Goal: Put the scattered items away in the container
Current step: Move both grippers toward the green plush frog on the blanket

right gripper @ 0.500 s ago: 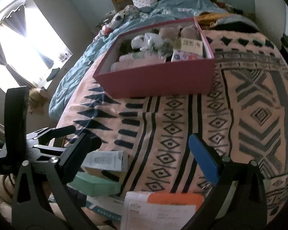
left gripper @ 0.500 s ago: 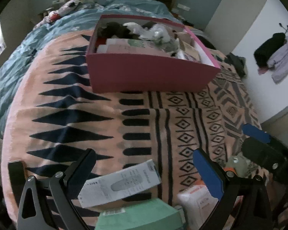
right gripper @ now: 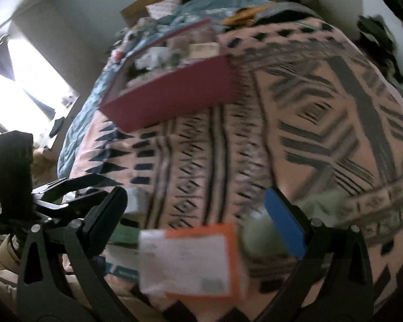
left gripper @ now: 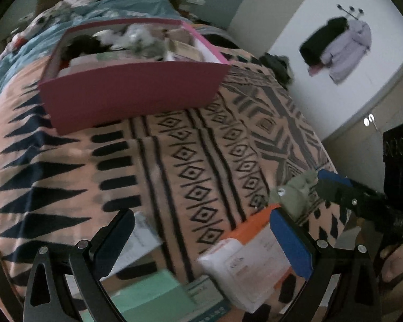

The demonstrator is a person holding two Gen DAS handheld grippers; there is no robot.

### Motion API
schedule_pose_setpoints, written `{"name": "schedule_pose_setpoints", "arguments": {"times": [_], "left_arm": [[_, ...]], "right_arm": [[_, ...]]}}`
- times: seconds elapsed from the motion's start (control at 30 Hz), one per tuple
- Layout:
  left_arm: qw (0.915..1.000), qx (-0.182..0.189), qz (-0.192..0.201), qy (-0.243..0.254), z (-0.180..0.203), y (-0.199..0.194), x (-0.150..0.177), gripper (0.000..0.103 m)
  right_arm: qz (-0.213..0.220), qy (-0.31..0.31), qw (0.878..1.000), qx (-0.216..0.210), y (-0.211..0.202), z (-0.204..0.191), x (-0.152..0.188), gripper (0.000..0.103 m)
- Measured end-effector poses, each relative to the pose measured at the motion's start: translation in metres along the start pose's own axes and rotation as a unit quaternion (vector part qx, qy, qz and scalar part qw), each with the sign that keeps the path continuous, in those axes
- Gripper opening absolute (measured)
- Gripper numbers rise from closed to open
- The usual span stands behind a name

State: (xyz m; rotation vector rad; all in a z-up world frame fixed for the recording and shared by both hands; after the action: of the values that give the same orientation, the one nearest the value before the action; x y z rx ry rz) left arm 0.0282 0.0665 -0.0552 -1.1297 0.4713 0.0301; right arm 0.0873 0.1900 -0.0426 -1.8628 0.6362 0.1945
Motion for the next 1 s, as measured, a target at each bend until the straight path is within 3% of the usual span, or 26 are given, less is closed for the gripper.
{"name": "schedule_pose_setpoints", "arguments": {"times": [0.2,0.4,0.7,1.0], "left_arm": [[0.9987,-0.002,-0.013,0.049,0.04,0.015,-0.003,0.102],[0.9975,-0.014,-0.05,0.048,0.073,0.054,-0.006,0.102],[0.9933,-0.044,-0.083,0.067,0.109,0.093,-0.007,0.102],[0.9888,-0.06,-0.106,0.087,0.121,0.121,-0.012,0.102]], "right_arm": [[-0.01,0.034,0.999,0.022,-0.011,0.045,0.015,0.102],[-0.024,0.052,0.998,0.025,-0.014,0.083,0.025,0.102],[-0.055,0.091,0.994,-0.013,-0.005,0.134,0.028,0.102],[-0.08,0.093,0.991,-0.05,0.015,0.147,0.021,0.097]]}}
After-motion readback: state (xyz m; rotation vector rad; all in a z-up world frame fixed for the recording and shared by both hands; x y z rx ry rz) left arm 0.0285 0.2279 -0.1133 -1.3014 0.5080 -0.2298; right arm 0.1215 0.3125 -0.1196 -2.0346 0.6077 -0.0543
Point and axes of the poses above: each gripper's, at about its wrist camera, not at the fingertips, and y roughly the way its jaws point, z to its right, x to its underside, the point moved 3 cm from there along y, roughly the way its jaws point, and after that the axes turned 6 degrees about -z, right-handed, at the moved point
